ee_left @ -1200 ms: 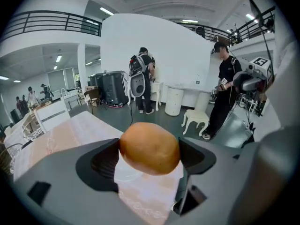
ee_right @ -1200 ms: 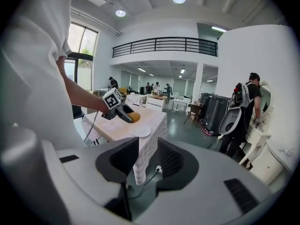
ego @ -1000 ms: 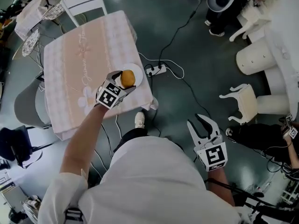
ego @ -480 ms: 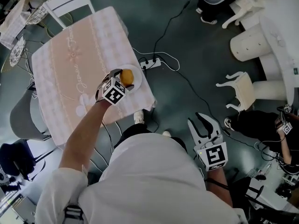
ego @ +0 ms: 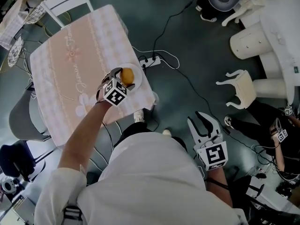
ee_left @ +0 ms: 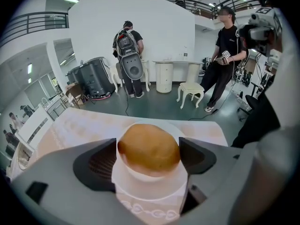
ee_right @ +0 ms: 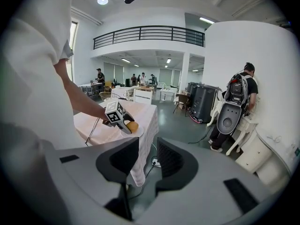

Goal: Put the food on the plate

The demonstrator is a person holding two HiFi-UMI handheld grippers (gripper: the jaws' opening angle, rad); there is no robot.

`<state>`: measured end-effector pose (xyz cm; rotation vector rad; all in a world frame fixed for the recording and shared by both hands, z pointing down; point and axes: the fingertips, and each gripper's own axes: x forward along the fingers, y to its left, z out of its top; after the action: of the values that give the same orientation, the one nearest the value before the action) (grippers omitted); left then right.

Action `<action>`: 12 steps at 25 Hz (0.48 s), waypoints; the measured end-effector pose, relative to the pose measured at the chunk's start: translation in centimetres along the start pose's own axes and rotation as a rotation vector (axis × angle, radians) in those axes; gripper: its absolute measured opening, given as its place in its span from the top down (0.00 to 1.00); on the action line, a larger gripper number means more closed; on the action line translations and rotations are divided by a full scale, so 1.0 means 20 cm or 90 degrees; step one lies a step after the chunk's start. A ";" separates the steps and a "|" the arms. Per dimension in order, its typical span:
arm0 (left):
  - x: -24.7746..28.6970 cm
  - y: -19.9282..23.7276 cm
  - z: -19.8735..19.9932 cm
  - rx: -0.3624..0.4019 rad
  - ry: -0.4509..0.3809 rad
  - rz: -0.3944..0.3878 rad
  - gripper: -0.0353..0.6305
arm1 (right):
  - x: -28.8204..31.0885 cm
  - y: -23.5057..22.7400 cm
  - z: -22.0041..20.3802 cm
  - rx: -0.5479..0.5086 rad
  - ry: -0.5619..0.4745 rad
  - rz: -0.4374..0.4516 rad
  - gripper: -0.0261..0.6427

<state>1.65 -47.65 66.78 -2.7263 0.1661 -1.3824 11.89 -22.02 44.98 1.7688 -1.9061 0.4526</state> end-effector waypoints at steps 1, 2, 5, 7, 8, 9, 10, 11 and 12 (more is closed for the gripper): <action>0.00 0.00 0.00 -0.001 -0.004 0.002 0.32 | 0.00 0.00 -0.01 0.001 0.002 0.002 0.77; 0.00 0.00 0.01 -0.002 -0.008 0.003 0.32 | 0.00 0.00 -0.01 0.001 0.002 0.003 0.77; -0.02 0.00 0.03 -0.006 -0.015 0.001 0.32 | 0.00 0.00 0.00 -0.004 -0.001 0.006 0.77; -0.03 0.00 0.05 -0.008 -0.019 0.005 0.32 | -0.01 0.00 0.00 -0.009 -0.003 0.009 0.77; -0.04 0.00 0.05 -0.009 -0.023 0.008 0.32 | -0.02 0.00 0.00 -0.010 -0.004 0.010 0.77; -0.05 -0.01 0.06 -0.010 -0.027 0.010 0.32 | -0.03 0.00 -0.01 -0.009 -0.005 0.011 0.77; -0.07 -0.01 0.07 -0.012 -0.031 0.012 0.32 | -0.03 0.00 -0.01 -0.008 -0.007 0.013 0.77; -0.08 -0.01 0.07 -0.014 -0.036 0.015 0.32 | -0.04 0.00 -0.02 -0.008 -0.008 0.015 0.77; -0.10 -0.02 0.08 -0.015 -0.040 0.019 0.32 | -0.04 0.00 -0.03 -0.009 -0.010 0.018 0.77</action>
<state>1.80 -46.99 64.33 -2.7701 0.2180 -1.2934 12.03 -21.05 44.94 1.7437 -1.9421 0.4357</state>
